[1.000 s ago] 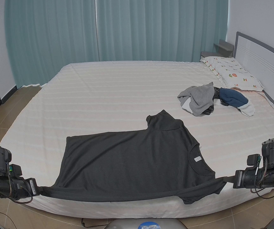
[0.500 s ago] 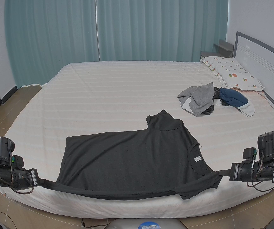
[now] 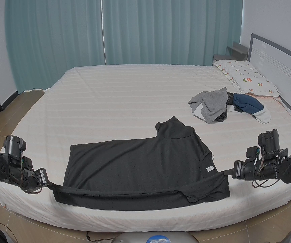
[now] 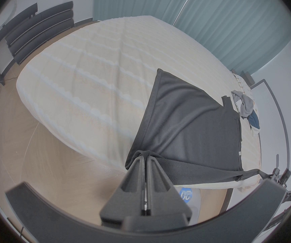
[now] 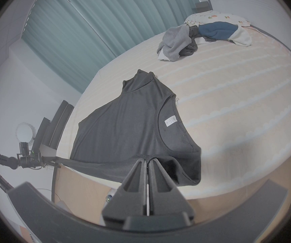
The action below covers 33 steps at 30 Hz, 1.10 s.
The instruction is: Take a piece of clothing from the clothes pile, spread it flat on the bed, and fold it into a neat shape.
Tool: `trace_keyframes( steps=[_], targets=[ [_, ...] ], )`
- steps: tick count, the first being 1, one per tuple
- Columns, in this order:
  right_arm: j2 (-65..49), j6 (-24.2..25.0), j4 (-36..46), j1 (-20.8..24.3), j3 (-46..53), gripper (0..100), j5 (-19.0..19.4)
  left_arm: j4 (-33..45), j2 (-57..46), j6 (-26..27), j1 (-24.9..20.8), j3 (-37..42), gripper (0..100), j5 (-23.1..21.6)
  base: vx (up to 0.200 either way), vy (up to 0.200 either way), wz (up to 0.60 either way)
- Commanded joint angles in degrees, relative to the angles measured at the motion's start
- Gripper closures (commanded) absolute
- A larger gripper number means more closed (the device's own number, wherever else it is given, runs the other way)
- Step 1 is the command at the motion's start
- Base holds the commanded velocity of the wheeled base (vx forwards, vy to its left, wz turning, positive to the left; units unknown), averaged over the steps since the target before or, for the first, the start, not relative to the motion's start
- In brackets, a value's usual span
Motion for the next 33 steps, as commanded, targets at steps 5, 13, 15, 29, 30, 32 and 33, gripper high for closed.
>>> trace_keyframes(
  steps=[5, 13, 15, 29, 30, 32, 33],
  targets=[
    [7.7, 1.8, 0.0, -1.0, -5.3, 100, -0.1, 0.0, 7.8, -0.3, -0.2, -4.4, 100, -0.1, 0.0, 0.0, 0.0],
    [13.2, 1.9, -0.1, -3.0, -8.8, 100, 0.1, 0.0, 12.9, -0.4, -0.4, -8.3, 100, -0.1, 0.0, 0.0, 0.0],
    [14.3, 1.9, -0.2, -3.1, -9.3, 100, 0.3, 0.0, 13.9, -0.4, -0.4, -9.0, 100, 0.0, 0.0, 0.0, 0.0],
    [19.0, 3.2, -0.4, -3.1, -13.9, 0, 2.1, -0.1, 19.0, -3.3, -2.4, -13.3, 0, 0.0, 0.0, 0.0, 0.0],
    [19.0, 3.9, -0.4, -3.1, -14.1, 0, 2.1, -0.2, 19.1, -3.8, -2.5, -13.5, 0, 0.0, 0.0, 0.0, 0.0],
    [18.9, 5.2, -0.5, -3.2, -14.3, 0, 2.1, -0.2, 19.2, -4.8, -2.5, -14.0, 0, 0.0, 0.0, 0.0, 0.0],
    [18.7, 5.9, -0.7, -3.3, -14.2, 0, 2.1, -0.2, 19.2, -5.4, -2.5, -14.1, 0, 0.0, 0.0, 0.0, 0.0]
  ],
)
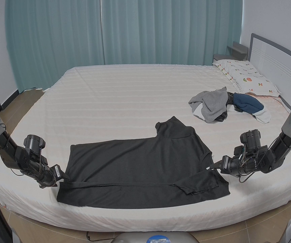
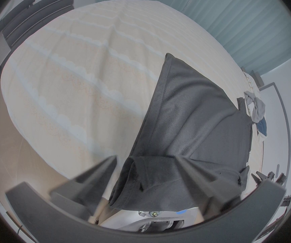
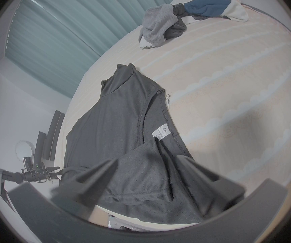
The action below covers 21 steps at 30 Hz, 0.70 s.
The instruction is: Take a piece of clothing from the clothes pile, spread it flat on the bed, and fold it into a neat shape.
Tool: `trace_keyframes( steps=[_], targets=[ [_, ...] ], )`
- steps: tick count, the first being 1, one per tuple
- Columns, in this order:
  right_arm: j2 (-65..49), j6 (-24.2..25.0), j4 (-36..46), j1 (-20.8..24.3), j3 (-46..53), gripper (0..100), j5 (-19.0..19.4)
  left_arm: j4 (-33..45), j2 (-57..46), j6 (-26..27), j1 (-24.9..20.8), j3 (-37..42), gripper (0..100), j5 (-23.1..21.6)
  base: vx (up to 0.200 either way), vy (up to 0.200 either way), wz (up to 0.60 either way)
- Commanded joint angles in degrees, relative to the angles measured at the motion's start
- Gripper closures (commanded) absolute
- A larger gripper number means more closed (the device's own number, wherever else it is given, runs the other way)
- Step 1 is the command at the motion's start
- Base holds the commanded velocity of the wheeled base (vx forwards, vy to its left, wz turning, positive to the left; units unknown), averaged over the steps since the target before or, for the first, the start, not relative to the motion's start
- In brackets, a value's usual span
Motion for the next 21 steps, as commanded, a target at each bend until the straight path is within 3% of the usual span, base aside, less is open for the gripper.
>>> trace_keyframes(
  steps=[1, 4, 6, 12, 21],
  targets=[
    [-0.2, 2.0, -0.9, -0.4, -0.2, 0, 0.0, -0.1, 0.7, -1.4, -0.1, -0.7, 0, 0.0, 0.0, 0.0, 0.0],
    [-2.0, 4.6, -2.0, -0.3, 0.6, 0, -0.1, -0.2, 0.3, -2.0, 0.3, -0.6, 0, -0.1, 0.0, 0.0, 0.0],
    [-4.6, 9.1, -1.9, 0.3, 2.1, 0, -0.2, -0.2, -0.4, -2.0, 1.3, 0.1, 0, -1.2, 0.0, 0.0, 0.0],
    [-8.3, 19.8, -1.9, 4.8, 8.5, 0, -0.8, -0.1, -5.1, -7.1, 4.5, 1.9, 0, -10.6, 0.0, 0.0, 0.0],
    [-8.7, 24.7, -2.4, 10.1, 13.8, 0, -0.9, -0.4, -12.0, -9.5, 5.4, 9.8, 0, -22.1, 0.0, 0.0, 0.0]
  ],
)
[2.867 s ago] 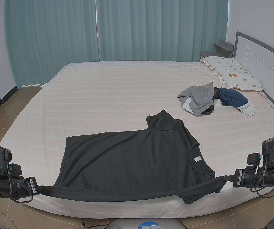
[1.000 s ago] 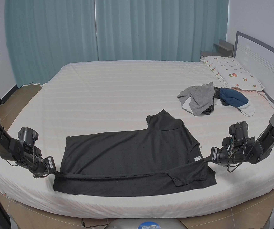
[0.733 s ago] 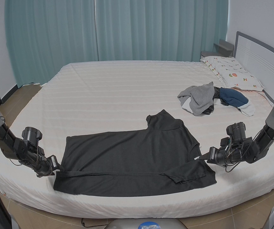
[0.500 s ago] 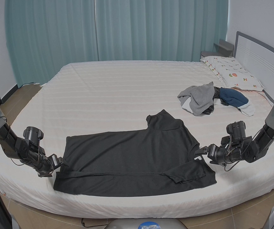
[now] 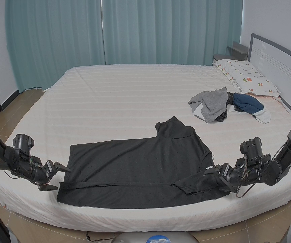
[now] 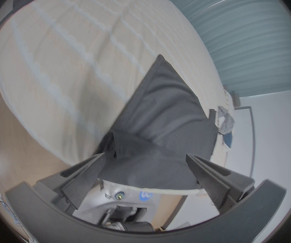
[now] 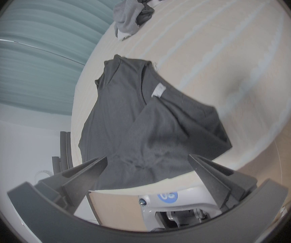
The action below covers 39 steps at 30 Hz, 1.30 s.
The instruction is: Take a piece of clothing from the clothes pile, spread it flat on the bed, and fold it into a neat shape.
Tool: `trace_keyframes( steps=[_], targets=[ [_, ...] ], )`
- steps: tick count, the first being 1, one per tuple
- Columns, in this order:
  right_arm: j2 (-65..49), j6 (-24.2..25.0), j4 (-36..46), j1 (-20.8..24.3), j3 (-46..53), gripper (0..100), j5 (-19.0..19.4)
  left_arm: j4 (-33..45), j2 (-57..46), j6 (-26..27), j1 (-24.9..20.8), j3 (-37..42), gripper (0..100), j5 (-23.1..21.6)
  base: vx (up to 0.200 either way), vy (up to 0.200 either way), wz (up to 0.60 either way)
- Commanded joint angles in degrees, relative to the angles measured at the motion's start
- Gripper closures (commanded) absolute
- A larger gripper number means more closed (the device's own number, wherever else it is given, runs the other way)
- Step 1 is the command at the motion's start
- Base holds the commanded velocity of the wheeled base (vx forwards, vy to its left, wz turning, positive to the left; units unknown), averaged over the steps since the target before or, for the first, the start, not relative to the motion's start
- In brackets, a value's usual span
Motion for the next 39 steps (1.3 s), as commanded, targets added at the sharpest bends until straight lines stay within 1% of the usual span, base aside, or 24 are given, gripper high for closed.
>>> trace_keyframes(
  steps=[1, 4, 5, 7, 8, 10, 11, 13, 14, 17, 21, 25, 27, 33, 39],
  targets=[
    [-0.8, 3.3, -0.1, 3.5, 1.8, 0, -0.4, -1.0, -4.8, -1.0, 0.5, 5.2, 0, -3.4, 0.0, 0.0, 0.0],
    [-0.1, 3.9, -0.2, 4.1, 1.2, 0, -1.4, -4.5, -4.0, -1.0, 0.5, 8.0, 0, -4.4, 0.0, 0.0, 0.0],
    [-0.1, 3.9, -0.2, 4.1, 1.2, 0, -1.4, -4.5, -4.0, -1.0, 0.5, 8.0, 0, -4.4, 0.0, 0.0, 0.0],
    [1.2, 4.1, -0.2, 4.5, 0.9, 0, -2.2, -8.9, -3.1, -1.2, 0.6, 10.0, 0, -3.9, 0.0, 0.0, 0.0],
    [2.0, 4.7, -0.2, 5.1, 0.5, 0, -2.8, -11.2, -2.7, -1.5, 0.5, 11.1, 0, -3.9, 0.0, 0.0, 0.0],
    [2.6, 5.0, -0.2, 5.8, 0.3, 0, -4.0, -13.4, -2.6, -1.6, 0.5, 12.4, 0, -3.8, 0.0, 0.0, 0.0],
    [3.3, 5.5, -0.2, 6.1, -0.3, 0, -5.2, -14.8, -2.4, -1.6, 0.5, 13.2, 0, -3.7, 0.0, 0.0, 0.0],
    [3.3, 5.5, -0.2, 6.1, -0.3, 0, -5.2, -14.8, -2.4, -1.6, 0.5, 13.2, 0, -3.7, 0.0, 0.0, 0.0],
    [4.3, 6.8, -0.2, 6.1, -1.5, 0, -6.0, -15.3, -2.4, -1.7, 0.5, 13.6, 0, -3.7, 0.0, 0.0, 0.0],
    [5.4, 8.4, -0.3, 6.1, -2.5, 0, -6.0, -15.3, -2.4, -1.6, 0.5, 13.5, 0, -3.6, 0.0, 0.0, 0.0],
    [7.5, 11.2, -4.1, 6.8, -3.1, 0, -6.7, -15.3, -2.4, -1.7, 0.5, 13.7, 0, -3.7, 0.0, 0.0, 0.0],
    [9.3, 11.3, -8.2, 7.5, -2.6, 0, -8.1, -15.3, -2.5, -1.8, 0.5, 13.8, 0, -3.7, 0.0, 0.0, 0.0],
    [9.8, 11.3, -8.7, 7.8, -2.8, 0, -9.3, -15.3, -2.5, -1.8, 0.5, 13.8, 0, -3.7, 0.0, 0.0, 0.0],
    [10.8, 11.3, -8.8, 8.4, -3.2, 0, -11.3, -15.3, -2.4, -1.7, 0.5, 13.8, 0, -3.7, 0.0, 0.0, 0.0],
    [11.0, 11.3, -8.9, 8.3, -3.3, 0, -11.5, -15.3, -2.5, -1.7, 0.5, 13.8, 0, -3.7, 0.0, 0.0, 0.0]
  ],
)
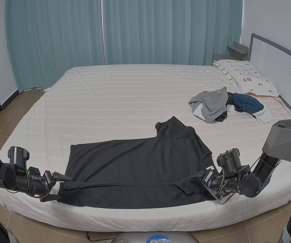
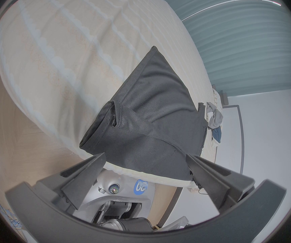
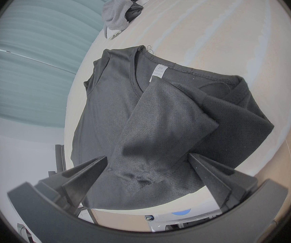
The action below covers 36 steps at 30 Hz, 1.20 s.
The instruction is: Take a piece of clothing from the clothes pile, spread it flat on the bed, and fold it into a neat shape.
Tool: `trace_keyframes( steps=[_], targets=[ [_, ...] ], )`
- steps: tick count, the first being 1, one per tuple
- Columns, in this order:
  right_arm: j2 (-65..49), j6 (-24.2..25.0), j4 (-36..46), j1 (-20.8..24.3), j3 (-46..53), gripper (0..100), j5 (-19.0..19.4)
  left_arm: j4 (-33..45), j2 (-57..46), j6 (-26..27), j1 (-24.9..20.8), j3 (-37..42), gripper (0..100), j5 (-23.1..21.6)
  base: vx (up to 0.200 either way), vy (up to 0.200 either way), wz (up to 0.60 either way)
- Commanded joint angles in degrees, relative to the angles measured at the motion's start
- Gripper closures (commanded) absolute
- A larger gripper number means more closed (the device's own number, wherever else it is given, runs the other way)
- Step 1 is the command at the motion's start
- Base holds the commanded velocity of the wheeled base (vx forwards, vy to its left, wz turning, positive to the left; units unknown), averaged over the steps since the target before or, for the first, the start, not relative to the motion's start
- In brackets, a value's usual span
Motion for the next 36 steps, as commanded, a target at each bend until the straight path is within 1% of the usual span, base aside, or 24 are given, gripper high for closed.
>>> trace_keyframes(
  steps=[1, 6, 14, 21, 26, 33, 34, 35, 36],
  targets=[
    [0.4, 0.0, -0.1, 0.0, -0.1, 100, -0.5, 0.0, 0.1, -0.1, 0.0, 0.0, 0, 0.0, 0.0, 0.0, 0.0],
    [0.1, -0.1, -2.6, -0.1, 1.0, 100, -1.4, 0.0, 0.0, 0.0, 0.0, 0.0, 0, 0.0, 0.0, 0.0, 0.0],
    [-1.1, 1.1, -2.8, -0.5, 1.9, 100, -1.2, 0.0, 0.0, 0.0, 0.0, 0.1, 0, 0.0, 0.0, 0.0, 0.0],
    [-6.6, 0.9, -2.0, 0.9, 5.7, 100, -0.6, -0.1, 0.0, 0.0, 0.0, 0.4, 0, 0.0, 0.0, 0.0, 0.0],
    [-7.0, 0.5, -1.8, 1.9, 6.9, 100, -0.7, -0.1, 0.0, 0.0, 0.0, 0.4, 0, 0.0, 0.0, 0.0, 0.0],
    [-6.1, 0.4, -1.7, 2.0, 7.9, 100, -0.6, -0.1, -0.1, 0.0, 0.0, 0.4, 0, 0.0, 0.0, 0.0, 0.0],
    [-6.2, 0.3, -1.7, 2.3, 8.7, 0, -0.6, -0.1, 0.0, 0.0, 0.0, 0.4, 0, 0.0, 0.0, 0.0, 0.0],
    [-6.2, -0.1, -1.7, 2.4, 9.2, 0, -0.6, -0.1, -0.1, 0.0, 0.0, 0.4, 0, 0.0, 0.0, 0.0, 0.0],
    [-6.4, -1.6, -1.9, 2.8, 10.5, 0, -0.6, -0.1, 0.0, 0.0, 0.0, 0.4, 0, 0.0, 0.0, 0.0, 0.0]
  ],
)
